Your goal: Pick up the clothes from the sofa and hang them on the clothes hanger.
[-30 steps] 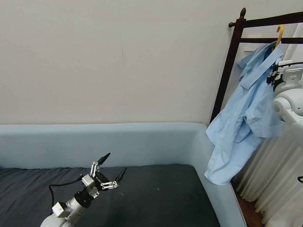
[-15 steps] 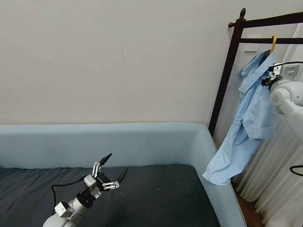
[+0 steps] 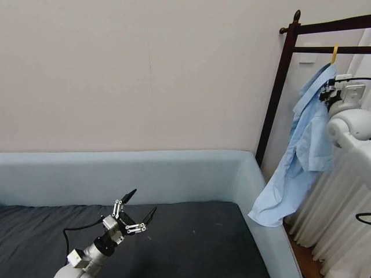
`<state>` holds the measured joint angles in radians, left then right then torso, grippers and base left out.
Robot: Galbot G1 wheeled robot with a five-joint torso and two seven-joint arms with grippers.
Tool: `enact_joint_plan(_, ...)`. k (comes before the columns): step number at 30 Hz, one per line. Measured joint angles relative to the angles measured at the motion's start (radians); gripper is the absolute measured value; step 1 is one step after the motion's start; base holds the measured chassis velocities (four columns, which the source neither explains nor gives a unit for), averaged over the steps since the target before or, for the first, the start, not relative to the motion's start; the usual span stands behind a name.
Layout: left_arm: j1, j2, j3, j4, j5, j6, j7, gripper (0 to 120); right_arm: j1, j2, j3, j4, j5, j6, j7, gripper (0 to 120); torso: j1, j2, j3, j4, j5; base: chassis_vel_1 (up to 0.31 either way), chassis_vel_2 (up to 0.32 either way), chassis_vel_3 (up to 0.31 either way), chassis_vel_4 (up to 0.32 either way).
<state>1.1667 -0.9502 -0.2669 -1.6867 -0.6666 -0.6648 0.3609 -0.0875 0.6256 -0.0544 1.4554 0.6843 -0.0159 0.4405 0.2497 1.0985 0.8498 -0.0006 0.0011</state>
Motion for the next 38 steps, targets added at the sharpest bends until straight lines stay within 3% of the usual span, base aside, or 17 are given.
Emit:
enact_joint_plan(1, 0.003, -0.005, -0.002, -0.003, 0.0, 0.003, -0.01, 100, -0.009, -0.002, 0.005, 0.01, -0.002, 0.012, -0.001, 46, 0.0, 0.0, 0.0, 0.0001, 0.0, 0.0, 0.0, 0.0, 0.0)
enact_joint_plan(2, 0.037, -0.071, -0.026, -0.042, -0.001, 0.036, -0.134, 100, -0.119, -0.023, 0.084, 0.125, -0.006, 0.091, -0.018, 54, 0.0, 0.0, 0.0, 0.0007, -0.0004, 0.0, 0.0, 0.0, 0.0)
enact_joint_plan(3, 0.057, -0.106, -0.04, -0.063, -0.001, 0.049, -0.183, 100, -0.195, -0.033, 0.139, 0.189, -0.005, 0.107, -0.038, 59, 0.0, 0.0, 0.0, 0.0006, -0.0003, 0.0, 0.0, 0.0, 0.0)
enact_joint_plan(5, 0.071, -0.129, -0.049, -0.078, 0.001, 0.057, -0.208, 100, -0.247, -0.037, 0.176, 0.225, -0.003, 0.111, -0.053, 62, 0.0, 0.0, 0.0, 0.0007, -0.0006, 0.0, 0.0, 0.0, 0.0)
enact_joint_plan(7, 0.148, -0.228, -0.096, -0.14, 0.025, 0.047, -0.266, 100, -0.524, -0.022, 0.327, 0.36, -0.032, 0.114, -0.139, 73, 0.0, 0.0, 0.0, -0.0003, -0.0006, 0.0, 0.0, 0.0, 0.0)
enact_joint_plan(9, 0.214, -0.287, -0.134, -0.183, 0.079, 0.033, -0.275, 100, -0.761, 0.038, 0.405, 0.416, -0.112, 0.161, -0.228, 84, 0.0, 0.0, 0.0, 0.0004, 0.0006, 0.0, 0.0, 0.0, 0.0)
enact_joint_plan(10, 0.214, -0.287, -0.134, -0.183, 0.079, 0.033, -0.275, 100, -0.761, 0.038, 0.405, 0.416, -0.112, 0.161, -0.228, 84, 0.0, 0.0, 0.0, 0.0004, 0.0006, 0.0, 0.0, 0.0, 0.0)
enact_joint_plan(13, 0.287, -0.346, -0.133, -0.209, 0.199, 0.024, -0.324, 100, -1.045, 0.158, 0.505, 0.455, -0.237, 0.269, -0.352, 94, 0.0, 0.0, 0.0, 0.0007, 0.0003, 0.0, 0.0, 0.0, 0.0)
enact_joint_plan(15, 0.336, -0.382, -0.124, -0.21, 0.285, 0.023, -0.364, 100, -1.212, 0.258, 0.535, 0.465, -0.313, 0.322, -0.392, 99, 0.0, 0.0, 0.0, -0.0003, 0.0004, 0.0, 0.0, 0.0, 0.0)
enact_joint_plan(16, 0.336, -0.382, -0.124, -0.21, 0.285, 0.023, -0.364, 100, -1.212, 0.258, 0.535, 0.465, -0.313, 0.322, -0.392, 99, 0.0, 0.0, 0.0, -0.0003, 0.0004, 0.0, 0.0, 0.0, 0.0)
enact_joint_plan(20, 0.433, -0.432, -0.108, -0.211, 0.41, 0.019, -0.444, 100, -1.379, 0.407, 0.564, 0.498, -0.377, 0.359, -0.381, 100, 0.0, 0.0, 0.0, 0.0005, -0.0004, 0.0, 0.0, 0.0, 0.0)
enact_joint_plan(26, 0.527, -0.461, -0.08, -0.262, 0.527, 0.017, -0.585, 100, -1.52, 0.529, 0.585, 0.607, -0.432, 0.346, -0.33, 100, 0.0, 0.0, 0.0, 0.0005, -0.0004, 0.0, 0.0, 0.0, 0.0)
enact_joint_plan(30, 0.546, -0.483, -0.073, -0.255, 0.565, 0.02, -0.649, 100, -1.581, 0.601, 0.575, 0.609, -0.49, 0.343, -0.286, 100, 0.0, 0.0, 0.0, 0.0004, -0.0005, 0.0, 0.0, 0.0, 0.0)
enact_joint_plan(38, 0.545, -0.486, -0.072, -0.247, 0.567, 0.02, -0.658, 100, -1.588, 0.633, 0.569, 0.579, -0.518, 0.359, -0.263, 100, 0.0, 0.0, 0.0, 0.0004, -0.0001, 0.0, 0.0, 0.0, 0.0)
